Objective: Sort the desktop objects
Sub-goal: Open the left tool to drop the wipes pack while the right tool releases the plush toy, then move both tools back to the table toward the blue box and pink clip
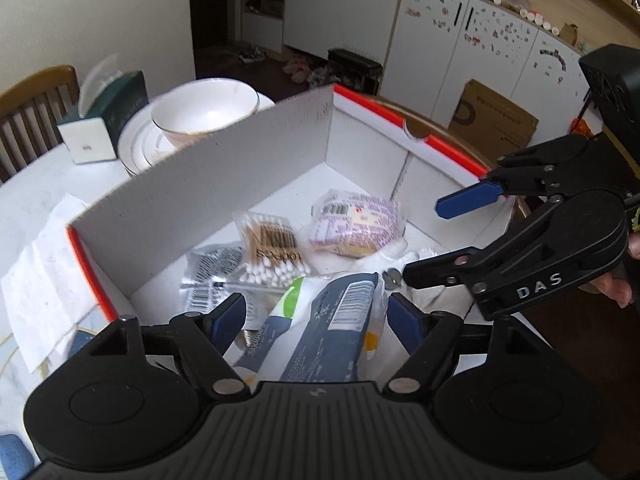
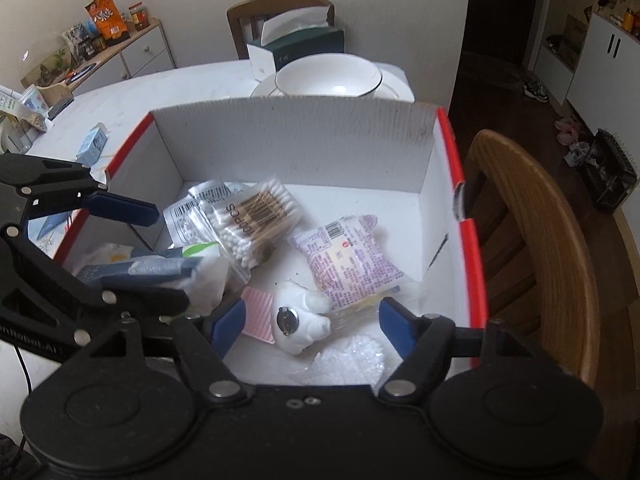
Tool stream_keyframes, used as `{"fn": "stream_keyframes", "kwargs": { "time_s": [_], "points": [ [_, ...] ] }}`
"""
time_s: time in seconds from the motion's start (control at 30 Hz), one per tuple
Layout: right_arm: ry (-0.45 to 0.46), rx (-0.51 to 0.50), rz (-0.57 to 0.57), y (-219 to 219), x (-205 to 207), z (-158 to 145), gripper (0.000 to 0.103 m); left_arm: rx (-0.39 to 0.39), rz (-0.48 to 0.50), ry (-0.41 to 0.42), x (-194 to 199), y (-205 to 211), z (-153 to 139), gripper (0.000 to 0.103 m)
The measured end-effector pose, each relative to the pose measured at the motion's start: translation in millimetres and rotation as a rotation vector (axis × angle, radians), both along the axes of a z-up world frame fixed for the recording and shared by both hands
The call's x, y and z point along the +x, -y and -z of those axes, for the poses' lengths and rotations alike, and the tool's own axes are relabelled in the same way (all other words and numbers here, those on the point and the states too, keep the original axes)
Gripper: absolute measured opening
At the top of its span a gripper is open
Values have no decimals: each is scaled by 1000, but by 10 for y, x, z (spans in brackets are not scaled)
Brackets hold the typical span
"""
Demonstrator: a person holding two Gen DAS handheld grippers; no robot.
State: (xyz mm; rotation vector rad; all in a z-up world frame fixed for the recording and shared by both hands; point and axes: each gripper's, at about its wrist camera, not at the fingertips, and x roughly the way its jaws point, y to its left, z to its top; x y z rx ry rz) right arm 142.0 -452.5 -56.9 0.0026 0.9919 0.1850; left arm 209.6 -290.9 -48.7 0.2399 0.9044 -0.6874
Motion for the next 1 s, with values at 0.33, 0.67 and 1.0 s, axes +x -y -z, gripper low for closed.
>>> {"fn": "stream_keyframes", "kwargs": {
  "time_s": [0.33, 0.67, 1.0],
  "points": [
    [65, -15, 18, 102, -128, -258, 76, -47, -14, 73, -106, -96, -239, 90],
    [130, 21, -12, -13, -297, -506, 77, -110, -28, 109, -367, -297, -464, 103],
    [168, 53, -43, -351, -443, -665, 78, -153, -97, 136, -559, -671, -615, 103]
  ]
}}
